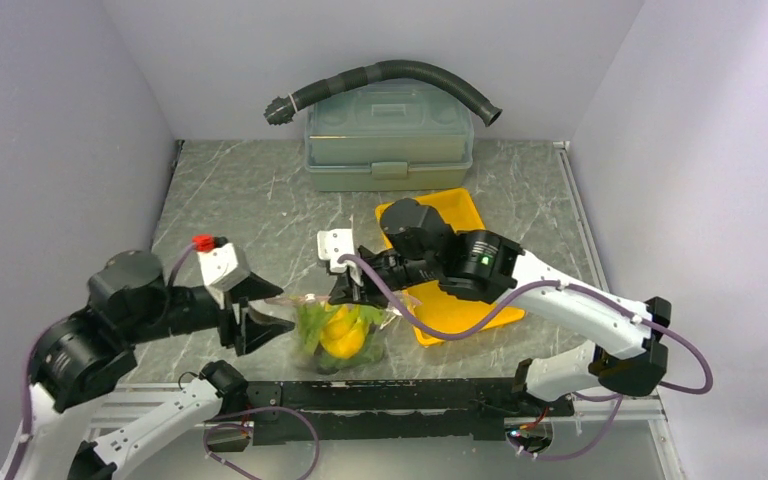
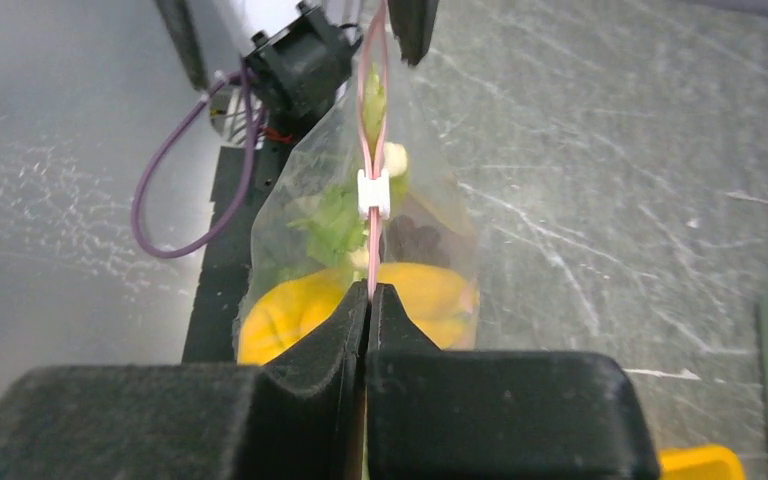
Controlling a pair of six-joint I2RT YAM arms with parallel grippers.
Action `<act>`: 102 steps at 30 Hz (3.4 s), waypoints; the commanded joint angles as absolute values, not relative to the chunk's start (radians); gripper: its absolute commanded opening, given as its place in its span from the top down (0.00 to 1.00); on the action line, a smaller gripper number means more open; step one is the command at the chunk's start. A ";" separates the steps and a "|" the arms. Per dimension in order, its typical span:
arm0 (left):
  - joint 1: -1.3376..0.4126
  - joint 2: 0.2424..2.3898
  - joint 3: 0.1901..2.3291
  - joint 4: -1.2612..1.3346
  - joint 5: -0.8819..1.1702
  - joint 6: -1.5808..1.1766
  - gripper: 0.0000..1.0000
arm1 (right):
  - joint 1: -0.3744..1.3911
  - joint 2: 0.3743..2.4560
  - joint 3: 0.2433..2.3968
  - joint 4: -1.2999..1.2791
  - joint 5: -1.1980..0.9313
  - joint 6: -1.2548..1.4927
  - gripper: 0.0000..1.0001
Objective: Place the food in the zip-top bag and seal the zipper
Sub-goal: Adjust the zipper food storage bag at the center of the board.
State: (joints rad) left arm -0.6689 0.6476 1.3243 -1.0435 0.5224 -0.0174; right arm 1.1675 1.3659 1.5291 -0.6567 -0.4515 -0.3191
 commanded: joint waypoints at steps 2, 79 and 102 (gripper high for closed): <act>-0.667 0.560 1.370 -0.935 0.411 -0.057 0.21 | 1.186 1.254 1.626 -0.538 -0.342 -0.279 1.00; -0.666 0.792 1.450 -1.168 0.654 -0.124 0.85 | 1.336 1.243 1.556 -0.560 -0.258 -0.241 1.00; -0.666 0.814 1.456 -1.185 0.690 -0.123 1.00 | 1.335 1.317 1.605 -0.583 -0.170 -0.187 1.00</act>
